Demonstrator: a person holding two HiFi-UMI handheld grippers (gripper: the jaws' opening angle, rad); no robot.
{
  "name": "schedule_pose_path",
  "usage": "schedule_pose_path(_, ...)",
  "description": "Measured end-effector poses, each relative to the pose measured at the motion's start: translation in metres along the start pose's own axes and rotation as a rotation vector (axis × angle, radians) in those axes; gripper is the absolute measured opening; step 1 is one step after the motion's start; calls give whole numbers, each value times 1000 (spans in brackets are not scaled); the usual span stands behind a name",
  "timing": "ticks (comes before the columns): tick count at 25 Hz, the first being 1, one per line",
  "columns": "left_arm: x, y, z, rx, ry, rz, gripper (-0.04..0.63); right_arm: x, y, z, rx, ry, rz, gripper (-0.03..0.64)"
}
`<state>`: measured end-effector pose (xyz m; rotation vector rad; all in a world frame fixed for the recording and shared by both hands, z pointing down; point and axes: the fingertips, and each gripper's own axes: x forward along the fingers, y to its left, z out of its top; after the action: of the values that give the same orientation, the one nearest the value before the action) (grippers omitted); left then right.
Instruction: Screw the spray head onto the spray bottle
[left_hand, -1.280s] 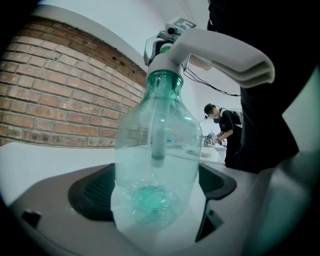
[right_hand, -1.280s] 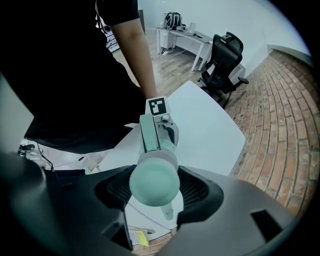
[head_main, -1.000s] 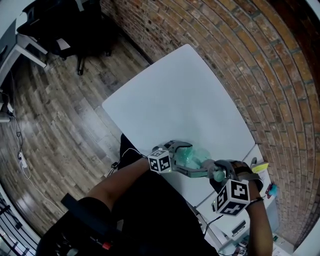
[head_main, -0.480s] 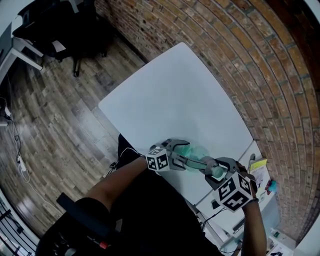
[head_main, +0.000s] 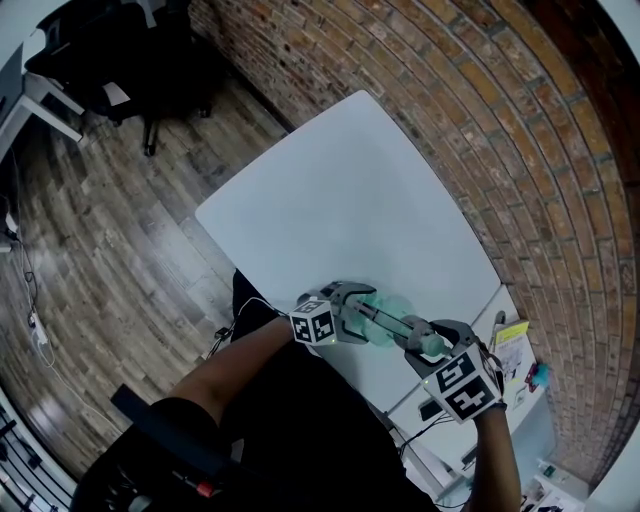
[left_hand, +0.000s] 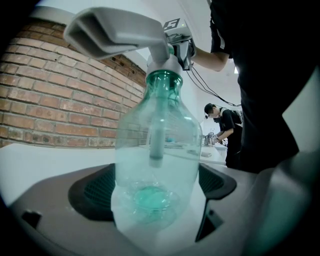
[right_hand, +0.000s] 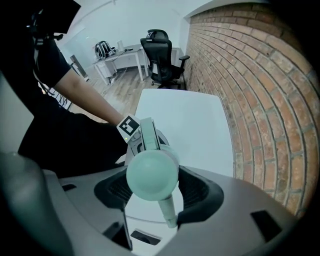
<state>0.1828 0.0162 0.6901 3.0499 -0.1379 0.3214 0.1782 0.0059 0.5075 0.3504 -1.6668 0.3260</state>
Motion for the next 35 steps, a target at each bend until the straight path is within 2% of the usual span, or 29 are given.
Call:
schedule_pose_path(5,-1,0,0,-2,-2,-1,514,-1,1,2,66,-18,0,259)
schedule_pose_path(15,-1,0,0,-1,-1,0,512,-3,1,1,59,-43,-25,261)
schedule_pose_path(19,-1,1,0,-2,0,-2,513,-12,0,5,-52,-36,-41,261)
schedule_pose_path(22,-2,1,0,-5,0,-1,514,-17,4,10,-209,-36,-52,261)
schedule_pose_path(25,-1,2,0,-3,-3,1,513,-13,10,6,-344,26,-54,261)
schedule_pose_path(29,-1,1,-1,-5,-2,3,513,-9,8,7,-466,77,-78,261)
schedule_pose_path(35,0,1,0,-2,0,9,514,-2,9,6,-583,114,-41,259)
